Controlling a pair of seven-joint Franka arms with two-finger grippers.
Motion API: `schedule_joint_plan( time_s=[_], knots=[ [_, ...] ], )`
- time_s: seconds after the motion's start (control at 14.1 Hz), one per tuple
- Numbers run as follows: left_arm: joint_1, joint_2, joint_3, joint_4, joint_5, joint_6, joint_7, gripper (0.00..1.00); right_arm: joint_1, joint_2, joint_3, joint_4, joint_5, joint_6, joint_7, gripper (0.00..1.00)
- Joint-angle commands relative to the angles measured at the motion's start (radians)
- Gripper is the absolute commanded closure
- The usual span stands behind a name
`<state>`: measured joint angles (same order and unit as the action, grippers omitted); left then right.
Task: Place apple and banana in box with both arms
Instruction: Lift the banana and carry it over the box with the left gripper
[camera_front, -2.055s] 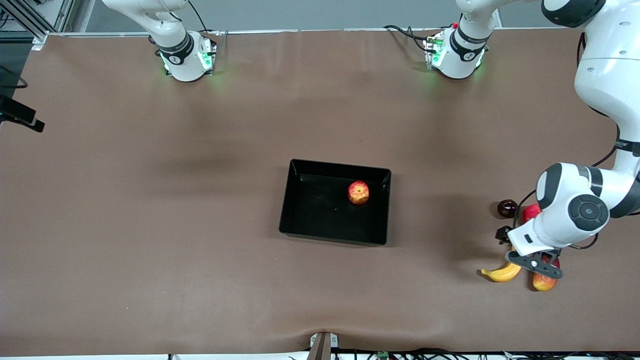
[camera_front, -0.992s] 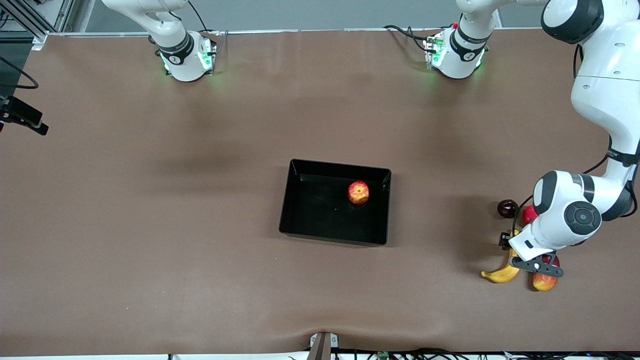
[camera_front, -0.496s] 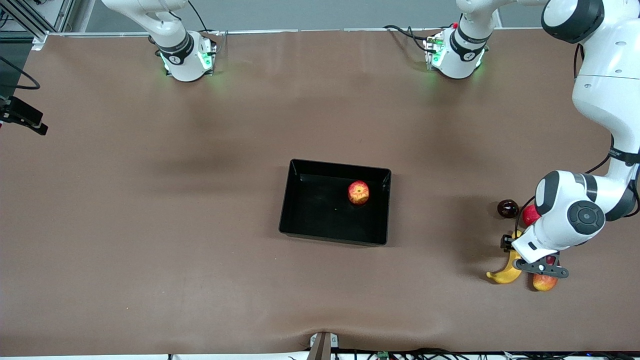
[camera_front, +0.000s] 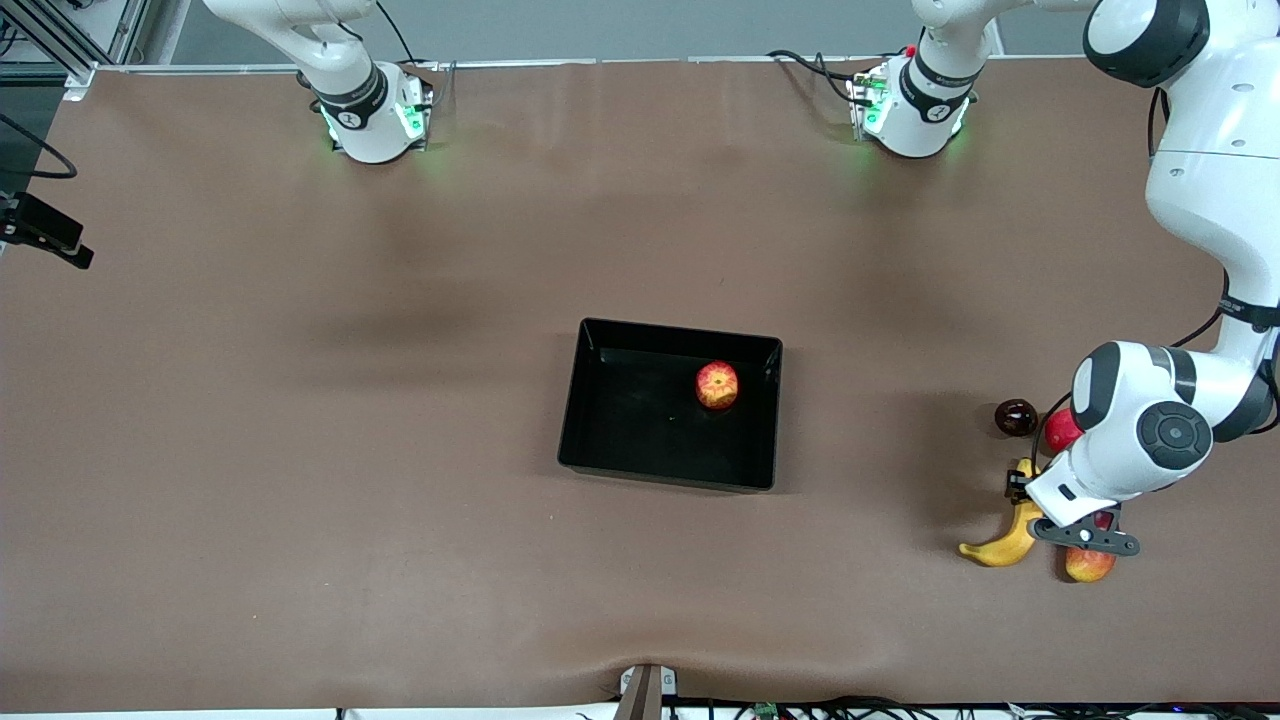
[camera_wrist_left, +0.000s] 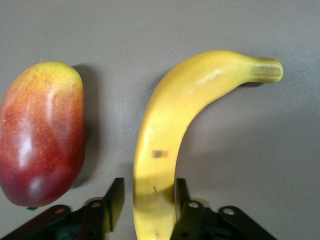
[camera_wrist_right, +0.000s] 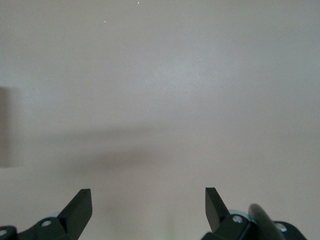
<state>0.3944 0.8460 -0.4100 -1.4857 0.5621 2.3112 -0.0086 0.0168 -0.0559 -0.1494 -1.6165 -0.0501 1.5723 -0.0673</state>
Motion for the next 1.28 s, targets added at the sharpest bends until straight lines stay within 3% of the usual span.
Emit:
schedule_joint_plan(
  time_s=[0.0, 0.35, 0.64, 0.85, 1.2],
  knots=[
    [0.006, 0.001, -0.001, -0.002, -0.014, 0.001, -0.005, 0.98, -0.003, 0.002, -0.001, 0.017, -0.011, -0.021, -0.006, 0.0],
    [0.003, -0.033, -0.035, -0.005, -0.014, -0.059, -0.005, 1.0, -0.005, 0.002, -0.001, 0.017, -0.011, -0.021, -0.006, 0.0],
    [0.017, -0.102, -0.18, -0.002, -0.014, -0.188, -0.046, 1.0, -0.006, 0.004, -0.001, 0.017, -0.011, -0.021, -0.006, 0.0],
    [0.007, -0.154, -0.291, -0.001, -0.013, -0.269, -0.17, 1.0, -0.009, 0.004, -0.002, 0.017, -0.011, -0.021, -0.006, 0.0],
    [0.003, -0.209, -0.533, 0.002, -0.014, -0.346, -0.478, 1.0, -0.009, 0.004, -0.002, 0.017, -0.01, -0.021, -0.006, 0.0]
  ],
)
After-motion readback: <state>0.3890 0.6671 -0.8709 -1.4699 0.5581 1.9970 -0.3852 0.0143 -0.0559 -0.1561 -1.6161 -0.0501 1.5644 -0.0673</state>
